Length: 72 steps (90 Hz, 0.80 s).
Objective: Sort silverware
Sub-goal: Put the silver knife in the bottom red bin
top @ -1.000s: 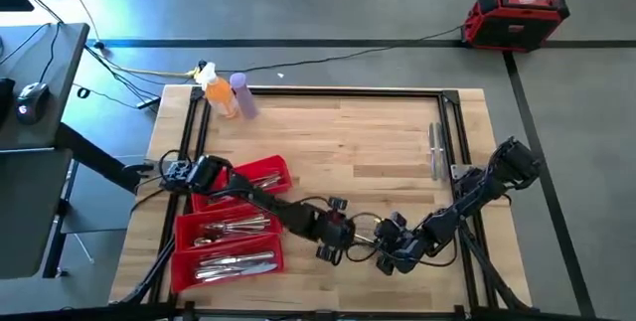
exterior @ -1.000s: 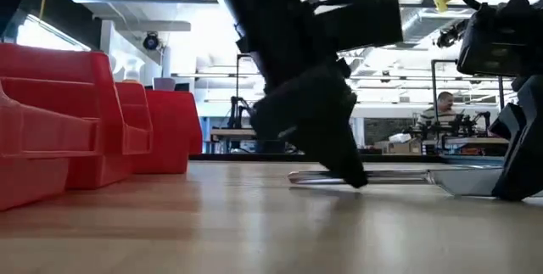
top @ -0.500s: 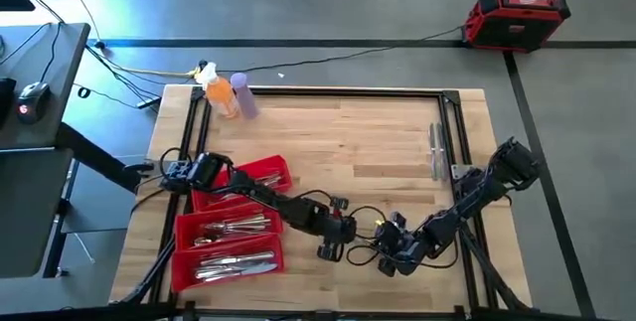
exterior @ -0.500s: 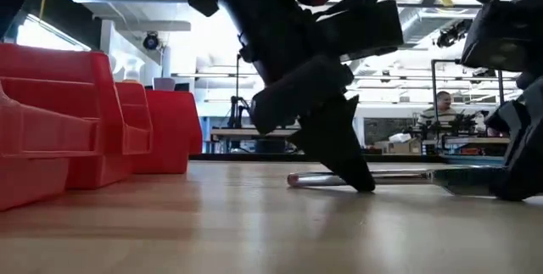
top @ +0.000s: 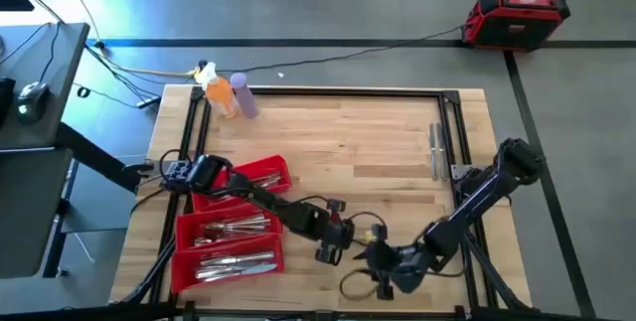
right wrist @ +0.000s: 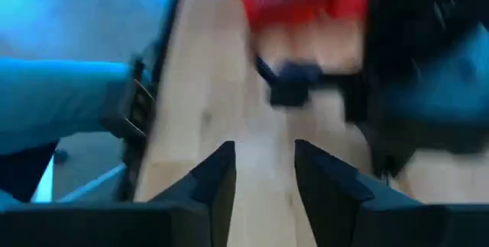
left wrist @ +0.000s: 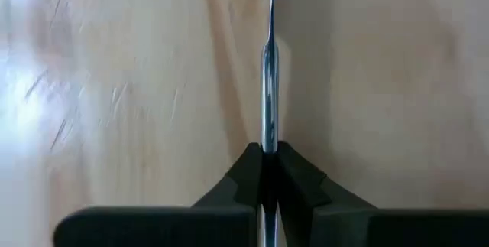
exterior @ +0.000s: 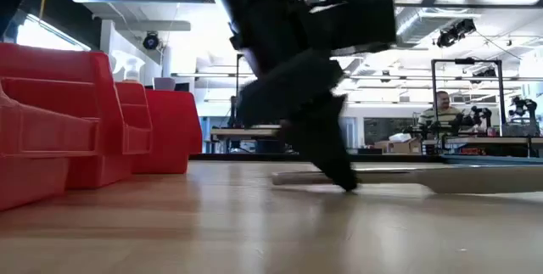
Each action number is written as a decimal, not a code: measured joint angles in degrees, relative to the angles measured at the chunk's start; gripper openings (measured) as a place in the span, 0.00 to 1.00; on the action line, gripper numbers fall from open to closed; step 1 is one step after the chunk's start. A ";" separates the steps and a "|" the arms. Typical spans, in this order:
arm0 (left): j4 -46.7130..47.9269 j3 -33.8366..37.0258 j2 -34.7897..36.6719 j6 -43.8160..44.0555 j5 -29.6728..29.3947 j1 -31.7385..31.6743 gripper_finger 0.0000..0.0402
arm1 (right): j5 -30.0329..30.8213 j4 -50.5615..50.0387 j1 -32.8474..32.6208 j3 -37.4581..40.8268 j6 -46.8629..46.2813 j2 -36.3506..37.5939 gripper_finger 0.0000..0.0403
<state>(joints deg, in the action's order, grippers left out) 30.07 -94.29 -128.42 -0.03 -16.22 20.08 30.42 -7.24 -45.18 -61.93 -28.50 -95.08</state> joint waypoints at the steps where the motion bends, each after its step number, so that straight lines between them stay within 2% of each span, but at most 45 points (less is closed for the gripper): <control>1: 0.87 -0.15 0.29 0.01 -0.53 0.19 0.00 | 0.74 -0.04 -0.31 -0.69 0.98 0.31 0.30; 17: 12.27 -2.91 7.73 3.51 -12.44 4.86 0.00 | 16.13 0.96 -8.58 -11.35 15.93 1.44 0.31; 24: 16.15 -3.14 12.40 7.48 -15.17 7.61 0.00 | 22.53 1.02 -12.71 -14.86 21.28 1.02 0.31; 33: 20.70 -3.26 19.37 15.04 -15.41 12.45 0.00 | 30.22 1.89 -17.16 -17.74 24.73 1.21 0.31; 42: 25.71 -3.36 25.18 24.01 -11.11 18.67 0.00 | 35.94 1.41 -20.22 -17.99 26.00 0.89 0.31; 52: 28.95 -2.73 28.52 34.97 -9.59 26.64 0.00 | 39.95 1.24 -21.45 -17.24 25.21 1.02 0.31; 64: 30.29 -0.40 28.94 48.81 -10.42 35.28 0.00 | 40.54 0.61 -20.71 -15.67 22.52 0.97 0.31; 72: 36.35 2.54 28.11 59.04 -10.69 39.38 0.00 | 40.64 0.50 -19.48 -15.10 21.46 0.97 0.31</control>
<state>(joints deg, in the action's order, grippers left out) 66.42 -91.75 -100.32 59.01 -26.90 59.46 71.06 -6.74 -64.66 -77.03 -7.03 -94.11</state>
